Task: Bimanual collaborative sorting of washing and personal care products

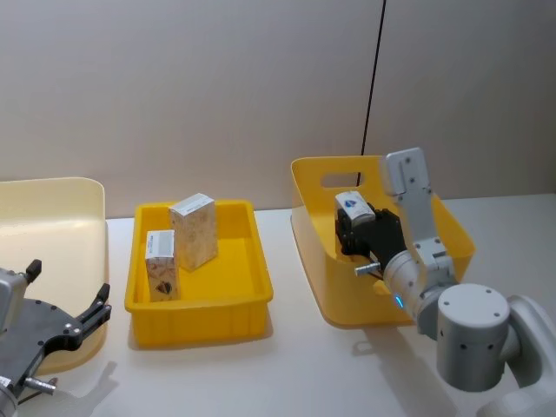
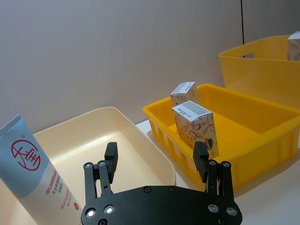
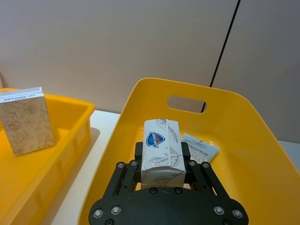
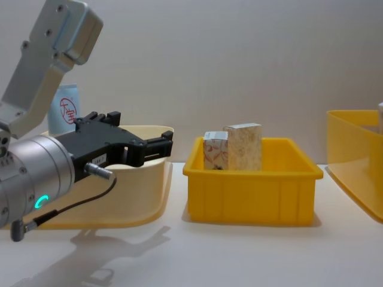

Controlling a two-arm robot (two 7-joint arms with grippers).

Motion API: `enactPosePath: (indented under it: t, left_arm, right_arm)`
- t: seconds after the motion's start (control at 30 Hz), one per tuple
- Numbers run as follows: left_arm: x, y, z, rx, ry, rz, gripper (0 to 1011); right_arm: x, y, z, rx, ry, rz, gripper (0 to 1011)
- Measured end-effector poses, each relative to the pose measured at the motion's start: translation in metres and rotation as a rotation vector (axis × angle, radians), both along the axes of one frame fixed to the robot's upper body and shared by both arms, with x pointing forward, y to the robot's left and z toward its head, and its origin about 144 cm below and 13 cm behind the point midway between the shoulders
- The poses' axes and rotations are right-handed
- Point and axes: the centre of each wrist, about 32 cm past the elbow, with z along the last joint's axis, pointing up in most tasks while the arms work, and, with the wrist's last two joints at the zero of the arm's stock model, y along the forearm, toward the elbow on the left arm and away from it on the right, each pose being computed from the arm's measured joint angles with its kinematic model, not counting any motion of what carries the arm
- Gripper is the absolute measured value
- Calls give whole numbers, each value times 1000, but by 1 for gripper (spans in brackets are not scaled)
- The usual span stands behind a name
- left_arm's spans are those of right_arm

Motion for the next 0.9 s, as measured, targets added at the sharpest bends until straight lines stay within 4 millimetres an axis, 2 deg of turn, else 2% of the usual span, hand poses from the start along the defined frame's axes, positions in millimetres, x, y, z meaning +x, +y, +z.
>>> enactPosePath:
  t: [0.1, 0.13, 0.17, 0.37, 0.4, 0.47, 0.57, 0.77, 0.9]
  left_arm:
    - [0, 0, 0, 0, 0, 0, 1004]
    - [0, 0, 0, 0, 0, 0, 1003]
    - [0, 0, 0, 0, 0, 0, 1003]
    - [0, 0, 0, 0, 0, 0, 1003]
    - [0, 0, 0, 0, 0, 0, 1003]
    - [0, 0, 0, 0, 0, 0, 1003]
    - [0, 0, 0, 0, 0, 0, 1003]
    - [0, 0, 0, 0, 0, 0, 1003]
    - [0, 0, 0, 0, 0, 0, 1003]
  right_arm:
    - [2, 1, -1, -6, 8, 5, 415]
    - [2, 2, -2, -8, 15, 6, 461]
    - [2, 2, -2, -8, 15, 6, 461]
    - [5, 3, -4, -16, 30, 12, 656]
    - [5, 4, -4, -17, 32, 13, 715]
    - [5, 4, -4, -18, 33, 13, 728]
    - [6, 4, -5, -19, 36, 16, 846]
    - [7, 5, -5, -21, 40, 17, 986]
    - [7, 5, -6, -23, 42, 19, 1001]
